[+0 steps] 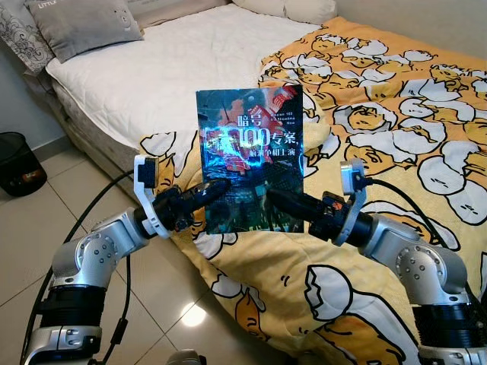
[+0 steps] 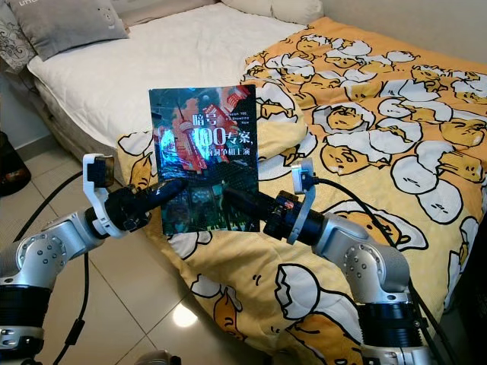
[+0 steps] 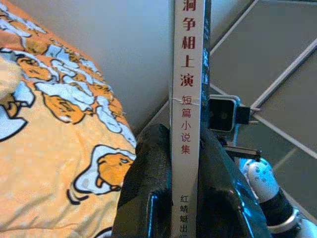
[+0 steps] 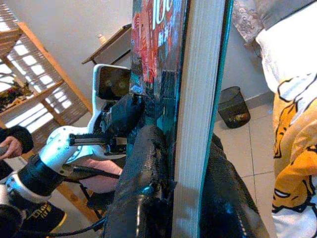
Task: Clean up the room
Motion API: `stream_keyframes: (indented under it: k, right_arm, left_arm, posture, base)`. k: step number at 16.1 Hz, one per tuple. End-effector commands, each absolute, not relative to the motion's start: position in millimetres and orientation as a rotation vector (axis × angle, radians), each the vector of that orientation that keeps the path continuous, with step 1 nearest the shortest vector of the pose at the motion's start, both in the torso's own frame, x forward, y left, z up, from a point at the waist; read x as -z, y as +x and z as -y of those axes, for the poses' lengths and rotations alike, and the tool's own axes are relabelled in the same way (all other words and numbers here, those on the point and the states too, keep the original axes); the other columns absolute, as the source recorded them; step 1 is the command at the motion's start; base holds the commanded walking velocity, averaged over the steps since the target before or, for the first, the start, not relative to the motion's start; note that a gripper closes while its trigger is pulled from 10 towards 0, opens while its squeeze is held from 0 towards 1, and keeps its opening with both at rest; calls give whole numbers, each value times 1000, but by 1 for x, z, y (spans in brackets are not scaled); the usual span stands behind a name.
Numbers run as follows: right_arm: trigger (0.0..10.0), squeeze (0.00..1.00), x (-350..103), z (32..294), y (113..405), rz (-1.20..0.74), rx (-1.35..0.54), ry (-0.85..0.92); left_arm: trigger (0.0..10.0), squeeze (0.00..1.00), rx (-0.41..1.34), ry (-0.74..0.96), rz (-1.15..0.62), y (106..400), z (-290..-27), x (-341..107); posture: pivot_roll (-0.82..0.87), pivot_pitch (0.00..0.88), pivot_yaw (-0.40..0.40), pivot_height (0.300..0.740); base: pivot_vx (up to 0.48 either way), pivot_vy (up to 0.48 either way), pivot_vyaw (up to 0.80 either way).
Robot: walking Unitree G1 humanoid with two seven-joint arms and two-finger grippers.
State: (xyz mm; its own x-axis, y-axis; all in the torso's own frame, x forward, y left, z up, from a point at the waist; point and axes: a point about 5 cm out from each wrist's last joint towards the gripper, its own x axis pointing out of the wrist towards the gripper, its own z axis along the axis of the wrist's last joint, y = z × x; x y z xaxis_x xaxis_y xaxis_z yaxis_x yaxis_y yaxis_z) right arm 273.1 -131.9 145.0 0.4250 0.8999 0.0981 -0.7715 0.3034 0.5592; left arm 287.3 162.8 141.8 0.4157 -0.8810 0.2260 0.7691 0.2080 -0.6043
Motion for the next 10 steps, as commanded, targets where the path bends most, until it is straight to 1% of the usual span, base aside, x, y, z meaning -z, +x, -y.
stream_keyframes:
  k: [1, 2, 3, 6, 10]
  right_arm:
    - [0, 0, -149, 133, 278, -213, -1095, 578]
    - [0, 0, -150, 133, 278, -202, -1087, 590]
    - [0, 0, -151, 134, 279, -182, -1077, 602]
    - [0, 0, -152, 136, 278, -180, -1067, 621]
    - [0, 0, -148, 153, 278, -146, -977, 680]
  left_arm:
    - [10000, 0, 1133, -683, -155, 295, -165, -149]
    - [10000, 165, 1125, -677, -157, 295, -165, -149]
    - [10000, 1000, 1136, -696, -158, 295, -165, -149]
    - [10000, 1000, 1141, -721, -141, 295, -166, -152]
    - [10000, 1000, 1074, -741, -111, 296, -176, -150]
  posture:
    - [-17, 0, 40, 740]
    - [-17, 0, 40, 740]
    - [-19, 0, 44, 740]
    - [-21, 0, 46, 740]
    - [-18, 0, 47, 740]
  base:
    - [0, 0, 0]
    - [0, 0, 0]
    - [0, 0, 0]
    - [0, 0, 0]
    - [0, 0, 0]
